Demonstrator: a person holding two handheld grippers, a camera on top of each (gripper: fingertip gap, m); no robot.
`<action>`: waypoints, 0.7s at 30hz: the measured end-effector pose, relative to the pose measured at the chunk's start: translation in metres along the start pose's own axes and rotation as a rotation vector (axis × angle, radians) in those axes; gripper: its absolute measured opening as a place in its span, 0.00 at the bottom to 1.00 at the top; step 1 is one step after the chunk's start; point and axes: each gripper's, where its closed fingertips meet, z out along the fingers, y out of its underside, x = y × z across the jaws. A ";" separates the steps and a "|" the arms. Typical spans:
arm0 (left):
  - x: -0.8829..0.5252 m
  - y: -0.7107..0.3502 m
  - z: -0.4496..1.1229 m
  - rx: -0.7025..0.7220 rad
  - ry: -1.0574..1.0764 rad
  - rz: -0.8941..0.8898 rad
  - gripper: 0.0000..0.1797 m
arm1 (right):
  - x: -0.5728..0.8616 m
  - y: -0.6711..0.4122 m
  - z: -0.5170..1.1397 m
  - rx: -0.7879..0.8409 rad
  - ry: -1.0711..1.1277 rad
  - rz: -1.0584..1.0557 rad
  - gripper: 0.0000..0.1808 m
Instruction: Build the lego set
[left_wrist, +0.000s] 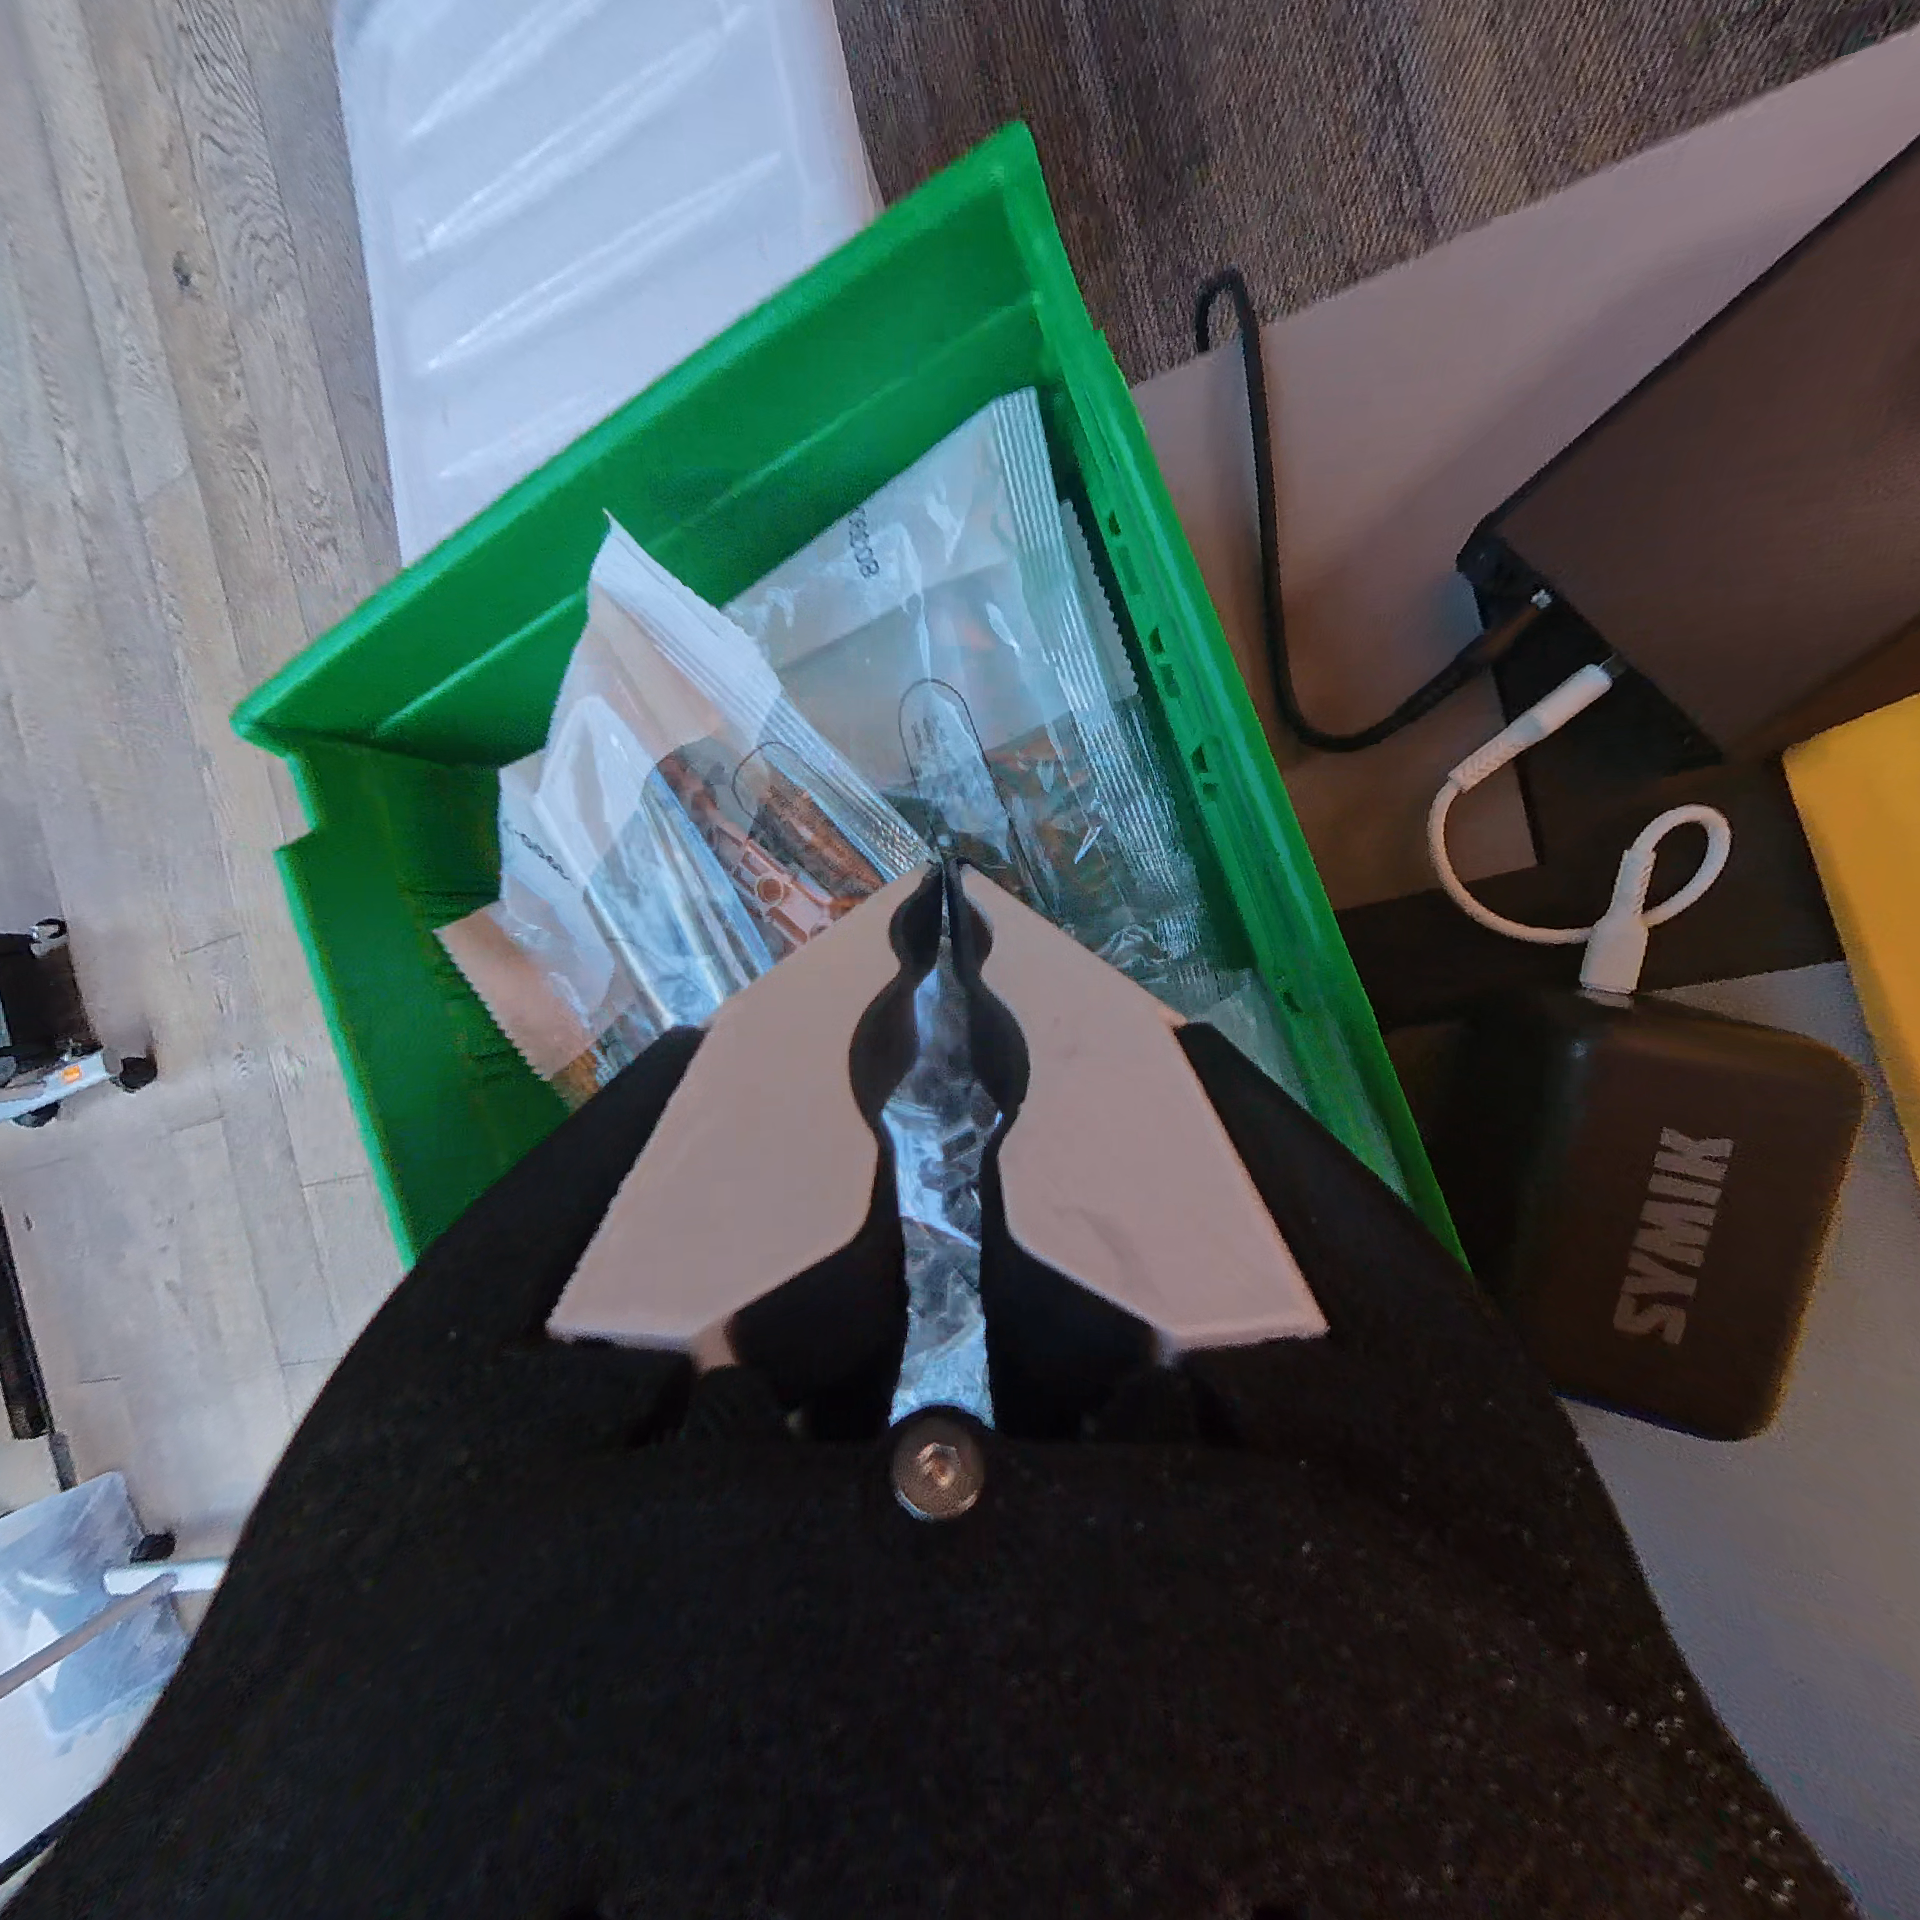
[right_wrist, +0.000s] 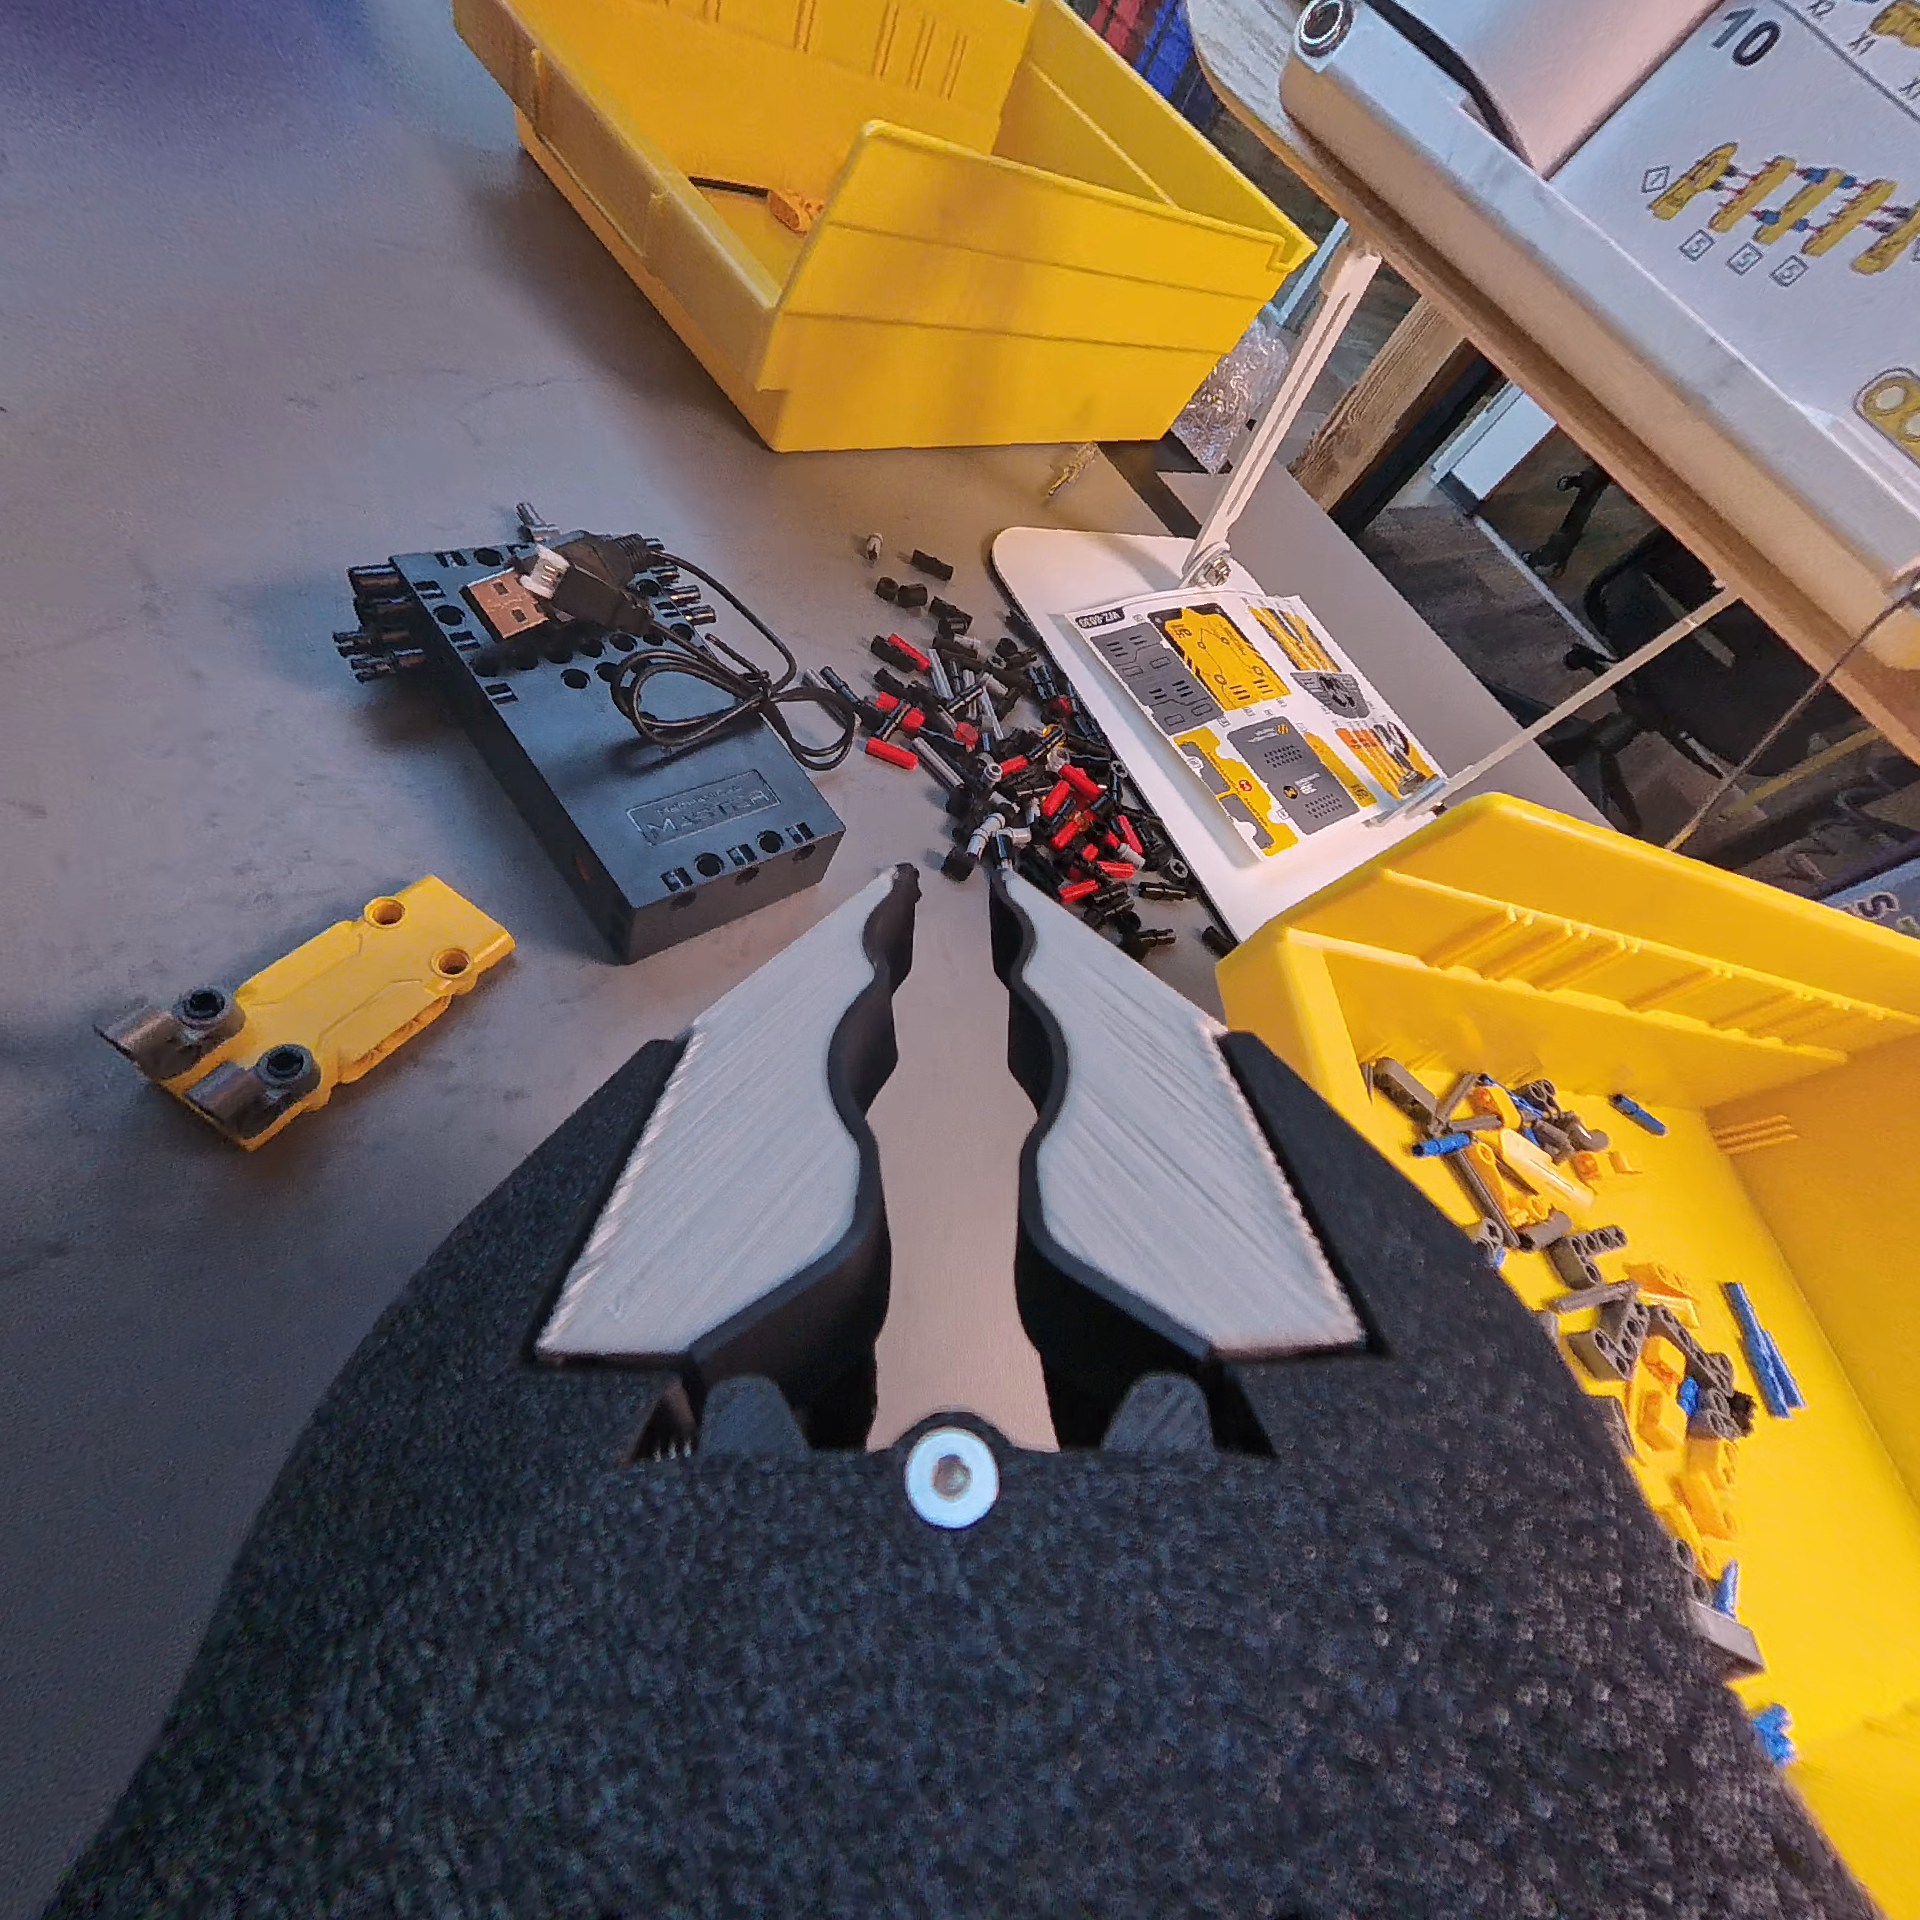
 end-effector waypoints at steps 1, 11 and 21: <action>-0.003 -0.005 -0.006 0.029 -0.007 -0.006 0.00 | 0.000 0.000 0.000 0.003 -0.001 0.002 0.07; -0.043 -0.052 -0.077 0.318 -0.051 -0.073 0.00 | 0.001 -0.003 0.000 0.014 0.006 0.008 0.07; -0.083 -0.065 -0.185 0.555 -0.070 -0.135 0.00 | 0.001 -0.002 -0.002 0.024 0.008 0.010 0.07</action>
